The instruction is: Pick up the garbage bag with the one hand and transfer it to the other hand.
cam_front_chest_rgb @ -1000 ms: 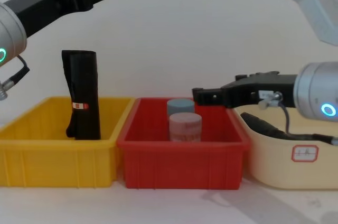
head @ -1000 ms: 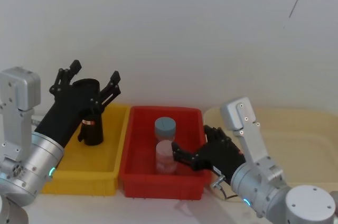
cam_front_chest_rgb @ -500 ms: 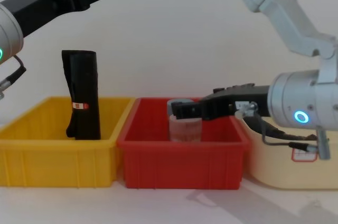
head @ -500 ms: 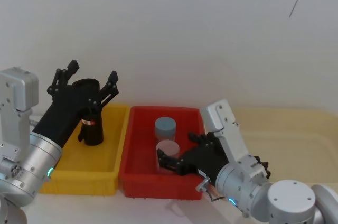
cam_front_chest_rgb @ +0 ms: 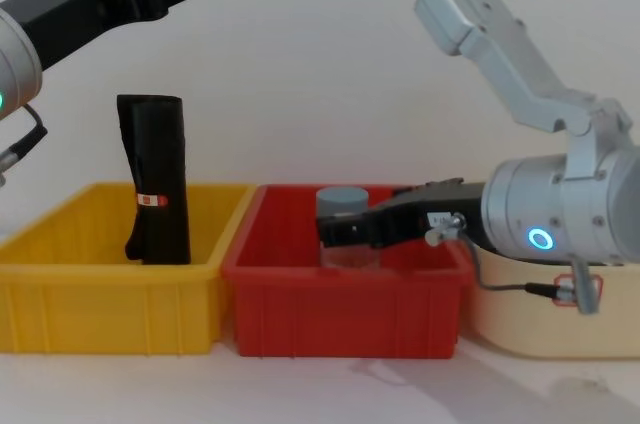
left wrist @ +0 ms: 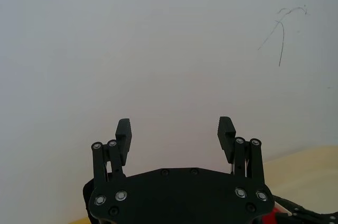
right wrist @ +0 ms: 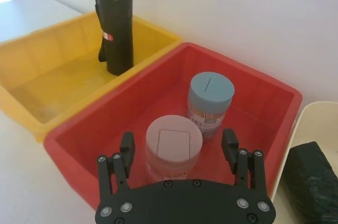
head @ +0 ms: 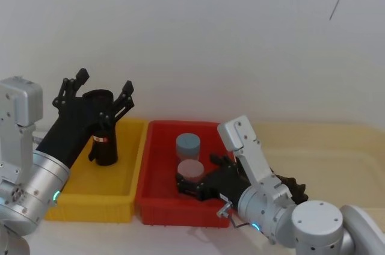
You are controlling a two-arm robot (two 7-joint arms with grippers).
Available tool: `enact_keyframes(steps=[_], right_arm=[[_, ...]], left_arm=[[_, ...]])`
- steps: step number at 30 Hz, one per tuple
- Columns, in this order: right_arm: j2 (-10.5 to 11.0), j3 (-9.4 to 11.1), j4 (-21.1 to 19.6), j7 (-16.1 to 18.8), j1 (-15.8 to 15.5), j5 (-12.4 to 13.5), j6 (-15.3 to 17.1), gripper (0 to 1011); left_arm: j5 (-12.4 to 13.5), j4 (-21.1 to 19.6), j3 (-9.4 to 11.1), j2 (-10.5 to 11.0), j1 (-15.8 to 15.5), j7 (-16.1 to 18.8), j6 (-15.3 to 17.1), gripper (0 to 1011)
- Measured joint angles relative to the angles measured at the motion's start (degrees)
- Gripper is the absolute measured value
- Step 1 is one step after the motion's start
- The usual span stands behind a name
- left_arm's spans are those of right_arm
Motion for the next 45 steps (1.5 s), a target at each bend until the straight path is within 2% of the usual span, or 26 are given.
enact_keyframes(steps=[11, 20, 21, 23, 26, 34, 45], right_arm=[[-1.47, 0.04, 4.63, -0.65, 2.23, -0.42, -0.66, 992], [-2.48, 0.43, 6.95, -1.32, 3.41, -0.75, -0.72, 792], [-2.60, 0.46, 7.18, -1.41, 3.53, -0.83, -0.68, 738], [-2.73, 0.55, 7.43, -1.57, 3.70, -0.99, -0.59, 691], [-2.88, 0.67, 7.62, -1.78, 3.85, -1.23, -0.51, 667], [-2.95, 1.24, 6.75, -2.15, 3.84, -1.57, -0.38, 667], [-2.31, 3.93, 0.67, -3.15, 2.69, -0.89, -0.98, 666]], left_arm=[[0.00, -0.02, -0.03, 0.00, 0.03, 0.01, -0.01, 1001], [-0.01, -0.02, -0.03, 0.00, 0.03, 0.00, -0.01, 1001], [-0.01, -0.02, -0.03, 0.00, 0.03, 0.00, -0.01, 1001], [0.00, -0.02, -0.03, 0.00, 0.03, 0.00, -0.01, 1001], [-0.01, -0.02, -0.03, 0.01, 0.03, 0.00, -0.01, 1001], [-0.01, -0.01, -0.03, 0.00, 0.03, 0.00, -0.01, 1001], [0.00, -0.01, -0.03, 0.00, 0.03, 0.00, -0.01, 1001]])
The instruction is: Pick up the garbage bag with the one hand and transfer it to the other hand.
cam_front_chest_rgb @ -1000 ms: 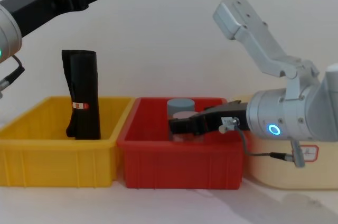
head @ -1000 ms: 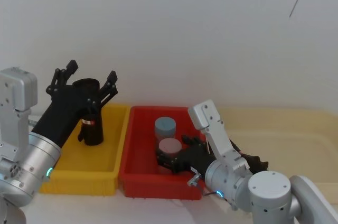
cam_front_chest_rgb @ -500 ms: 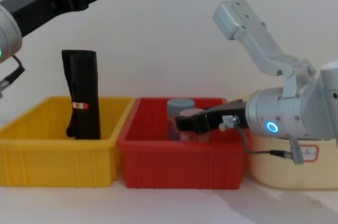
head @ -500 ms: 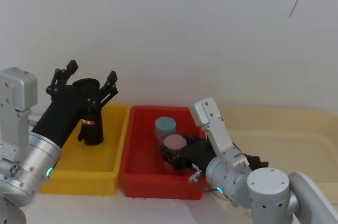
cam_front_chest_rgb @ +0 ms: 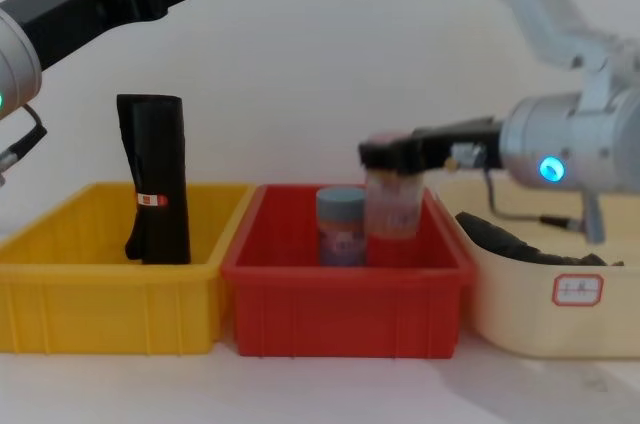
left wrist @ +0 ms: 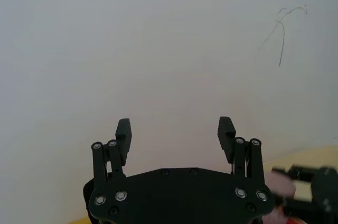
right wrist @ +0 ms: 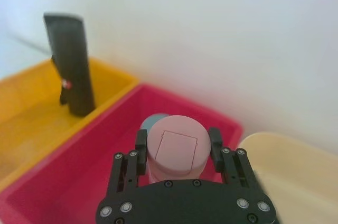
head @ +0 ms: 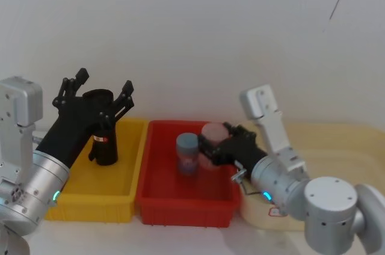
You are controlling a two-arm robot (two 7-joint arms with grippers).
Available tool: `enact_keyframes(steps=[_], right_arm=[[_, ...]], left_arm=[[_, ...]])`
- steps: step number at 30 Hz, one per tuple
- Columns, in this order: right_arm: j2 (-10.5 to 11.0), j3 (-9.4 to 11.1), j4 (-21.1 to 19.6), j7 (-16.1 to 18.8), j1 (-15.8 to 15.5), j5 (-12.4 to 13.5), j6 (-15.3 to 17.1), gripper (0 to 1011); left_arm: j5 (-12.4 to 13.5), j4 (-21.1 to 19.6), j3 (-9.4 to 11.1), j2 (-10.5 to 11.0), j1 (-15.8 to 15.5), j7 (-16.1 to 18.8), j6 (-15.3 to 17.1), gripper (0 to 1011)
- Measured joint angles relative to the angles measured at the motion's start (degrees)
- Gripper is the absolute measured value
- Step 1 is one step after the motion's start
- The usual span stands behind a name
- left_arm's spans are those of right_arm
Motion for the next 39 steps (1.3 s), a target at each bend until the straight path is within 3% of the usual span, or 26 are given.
enact_keyframes(steps=[10, 22, 29, 36, 39], right_arm=[[0.83, 4.38, -5.30, -3.15, -1.09, 0.50, -0.94, 667], [1.52, 9.18, -6.83, -7.54, -2.12, -0.46, -1.18, 666], [1.56, 11.71, -5.31, -10.75, -2.61, -1.67, -0.93, 667], [1.26, 14.31, -1.23, -14.35, -2.43, -2.82, -0.36, 667], [1.19, 15.04, 0.57, -15.40, -2.18, -3.24, -0.24, 727]], left_arm=[[0.00, 0.00, 0.00, 0.00, 0.00, 0.00, 0.00, 1001], [0.00, 0.00, 0.00, 0.00, 0.00, 0.00, 0.00, 1001], [0.00, 0.00, 0.00, 0.00, 0.00, 0.00, 0.00, 1001], [0.00, 0.00, 0.00, 0.00, 0.00, 0.00, 0.00, 1001], [0.00, 0.00, 0.00, 0.00, 0.00, 0.00, 0.00, 1000]])
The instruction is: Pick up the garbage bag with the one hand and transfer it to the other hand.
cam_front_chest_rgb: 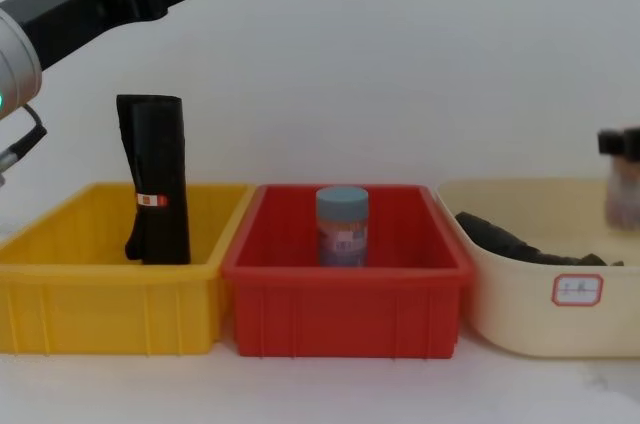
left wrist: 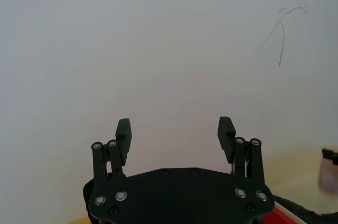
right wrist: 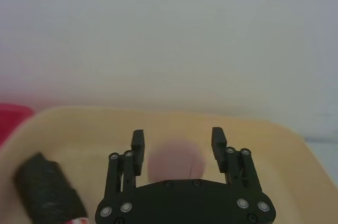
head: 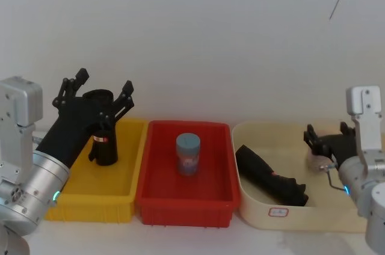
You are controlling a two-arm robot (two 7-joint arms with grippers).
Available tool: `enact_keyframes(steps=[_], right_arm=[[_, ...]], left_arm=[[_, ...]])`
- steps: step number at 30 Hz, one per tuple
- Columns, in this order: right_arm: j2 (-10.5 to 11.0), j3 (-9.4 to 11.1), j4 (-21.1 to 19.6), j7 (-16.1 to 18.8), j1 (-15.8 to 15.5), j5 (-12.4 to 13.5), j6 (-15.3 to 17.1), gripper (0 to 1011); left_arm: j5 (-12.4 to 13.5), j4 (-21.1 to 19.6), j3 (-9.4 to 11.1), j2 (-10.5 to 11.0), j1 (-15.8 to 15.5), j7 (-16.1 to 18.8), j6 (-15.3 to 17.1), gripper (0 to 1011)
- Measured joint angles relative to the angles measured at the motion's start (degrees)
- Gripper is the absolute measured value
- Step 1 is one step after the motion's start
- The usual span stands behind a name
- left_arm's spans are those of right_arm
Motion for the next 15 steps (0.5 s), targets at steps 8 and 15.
enact_keyframes(steps=[8, 15], right_arm=[[-0.01, 0.95, 3.05, -1.20, 0.33, -0.96, -0.14, 954], [0.03, 1.25, 3.40, -1.22, 0.11, -1.44, -0.75, 1001]], left_arm=[[0.00, 0.00, 0.00, 0.00, 0.00, 0.00, 0.00, 1001], [0.00, 0.00, 0.00, 0.00, 0.00, 0.00, 0.00, 1001]])
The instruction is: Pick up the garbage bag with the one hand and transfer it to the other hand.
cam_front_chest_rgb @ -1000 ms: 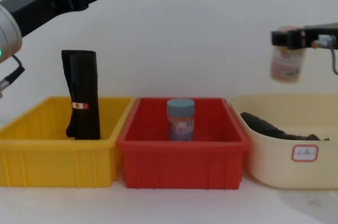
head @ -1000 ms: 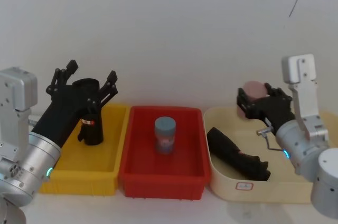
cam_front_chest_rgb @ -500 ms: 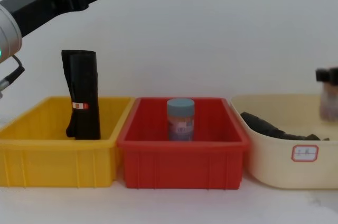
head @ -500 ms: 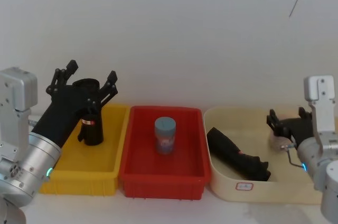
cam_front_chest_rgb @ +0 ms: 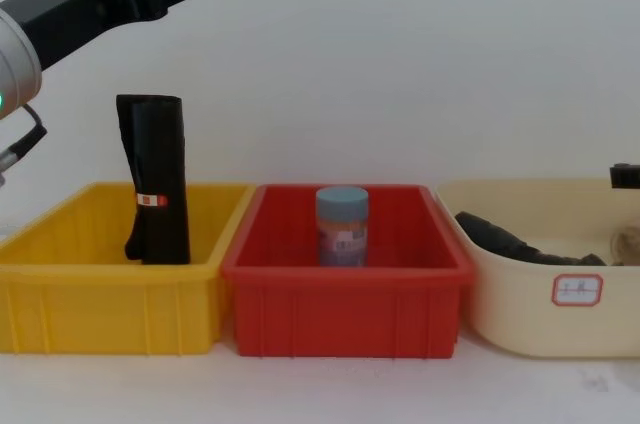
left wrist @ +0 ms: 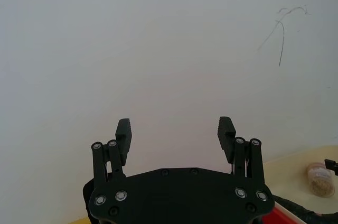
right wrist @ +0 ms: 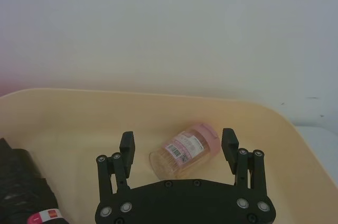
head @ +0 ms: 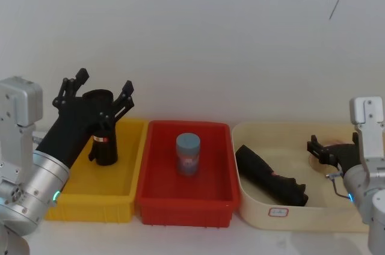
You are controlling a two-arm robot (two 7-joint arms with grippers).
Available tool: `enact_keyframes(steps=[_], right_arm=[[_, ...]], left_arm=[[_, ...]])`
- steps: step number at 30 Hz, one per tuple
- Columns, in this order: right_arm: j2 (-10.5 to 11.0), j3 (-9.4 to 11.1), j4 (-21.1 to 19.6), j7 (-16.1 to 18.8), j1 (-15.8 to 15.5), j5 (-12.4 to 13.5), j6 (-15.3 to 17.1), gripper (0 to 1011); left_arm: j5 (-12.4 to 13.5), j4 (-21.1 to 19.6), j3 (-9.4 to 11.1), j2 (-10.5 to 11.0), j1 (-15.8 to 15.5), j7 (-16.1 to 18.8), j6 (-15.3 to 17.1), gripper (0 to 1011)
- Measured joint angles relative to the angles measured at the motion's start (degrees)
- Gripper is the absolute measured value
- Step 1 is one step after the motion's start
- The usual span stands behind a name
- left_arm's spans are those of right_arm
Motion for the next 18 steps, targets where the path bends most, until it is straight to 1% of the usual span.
enact_keyframes(steps=[6, 18], right_arm=[[0.00, -0.09, -1.58, 1.04, -0.67, -0.02, -0.24, 1001], [-0.17, -1.51, -8.06, 5.51, -3.34, 1.14, 0.04, 1001]], left_arm=[[0.00, 0.00, 0.00, 0.00, 0.00, 0.00, 0.00, 1001], [0.00, 0.00, 0.00, 0.00, 0.00, 0.00, 0.00, 1001]])
